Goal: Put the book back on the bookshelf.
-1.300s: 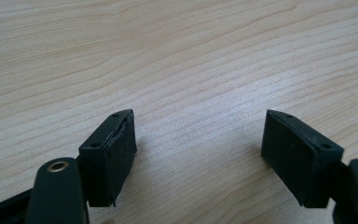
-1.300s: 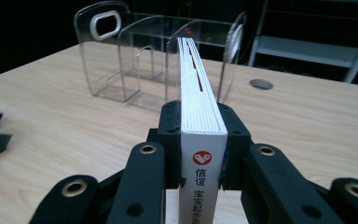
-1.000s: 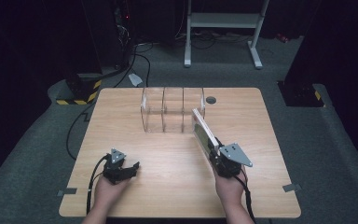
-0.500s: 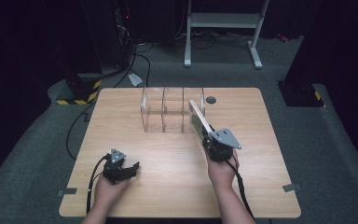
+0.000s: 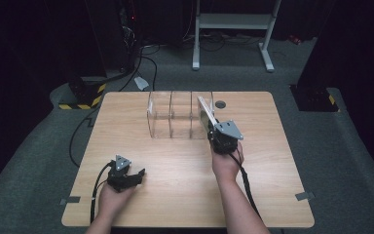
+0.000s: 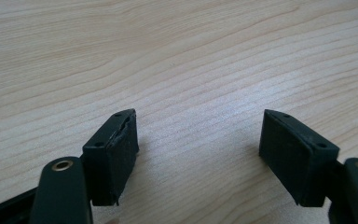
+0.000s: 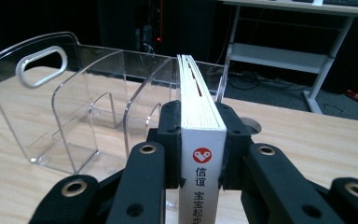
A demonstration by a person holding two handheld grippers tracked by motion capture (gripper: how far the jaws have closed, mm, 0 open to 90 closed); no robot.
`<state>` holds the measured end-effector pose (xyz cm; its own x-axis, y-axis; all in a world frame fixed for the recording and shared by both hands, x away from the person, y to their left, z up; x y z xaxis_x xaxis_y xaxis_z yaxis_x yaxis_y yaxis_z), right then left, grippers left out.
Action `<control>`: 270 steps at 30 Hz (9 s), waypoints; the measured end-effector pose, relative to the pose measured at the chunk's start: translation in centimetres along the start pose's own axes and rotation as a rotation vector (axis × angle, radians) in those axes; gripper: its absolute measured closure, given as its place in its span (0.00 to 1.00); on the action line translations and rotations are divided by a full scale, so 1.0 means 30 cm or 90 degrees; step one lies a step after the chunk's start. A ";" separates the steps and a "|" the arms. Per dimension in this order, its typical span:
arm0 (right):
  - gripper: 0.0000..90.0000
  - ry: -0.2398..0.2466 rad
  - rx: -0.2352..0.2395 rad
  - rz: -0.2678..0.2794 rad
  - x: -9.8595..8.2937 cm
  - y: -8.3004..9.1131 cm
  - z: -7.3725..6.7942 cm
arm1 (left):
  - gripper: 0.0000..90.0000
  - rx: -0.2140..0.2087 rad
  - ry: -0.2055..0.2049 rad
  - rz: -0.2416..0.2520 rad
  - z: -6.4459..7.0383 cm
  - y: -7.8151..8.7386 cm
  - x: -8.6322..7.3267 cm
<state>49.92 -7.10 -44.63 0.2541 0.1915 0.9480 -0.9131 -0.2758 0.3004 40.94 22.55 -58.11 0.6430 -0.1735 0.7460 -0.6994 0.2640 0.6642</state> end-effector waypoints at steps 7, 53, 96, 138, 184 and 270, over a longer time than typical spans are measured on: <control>0.84 0.009 -0.009 -0.002 0.021 -0.053 -0.009 | 0.31 0.001 0.001 0.000 0.000 0.000 0.000; 0.82 -0.019 -0.051 -0.016 -0.050 -0.105 -0.011 | 0.32 0.007 0.007 0.003 0.000 0.002 -0.001; 0.84 -0.008 -0.050 -0.038 -0.084 -0.082 -0.033 | 0.32 0.007 0.008 0.003 0.001 0.003 -0.002; 0.65 -0.050 -0.011 -0.056 -0.116 -0.100 -0.037 | 0.32 0.007 0.008 0.003 0.001 0.002 -0.002; 0.79 -0.113 0.033 -0.108 -0.244 -0.081 -0.052 | 0.33 0.007 0.004 0.004 0.000 0.001 0.000; 0.37 -0.039 0.089 -0.103 -0.262 0.032 0.007 | 0.33 0.007 0.004 0.004 0.000 0.000 0.000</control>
<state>47.10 -9.07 -51.76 0.4161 0.1866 0.8900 -0.8068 -0.3756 0.4560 40.93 22.54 -58.10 0.6402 -0.1652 0.7503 -0.7074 0.2540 0.6596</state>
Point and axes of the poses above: each handheld gripper's, and its own axes: y roughly backward along the jaws, x roughly out of its top, z roughly to its right, the point moved 8 cm from there along -y, roughly forward along the jaws, and after that the axes turned 4 degrees about y, right-handed, at the moved point
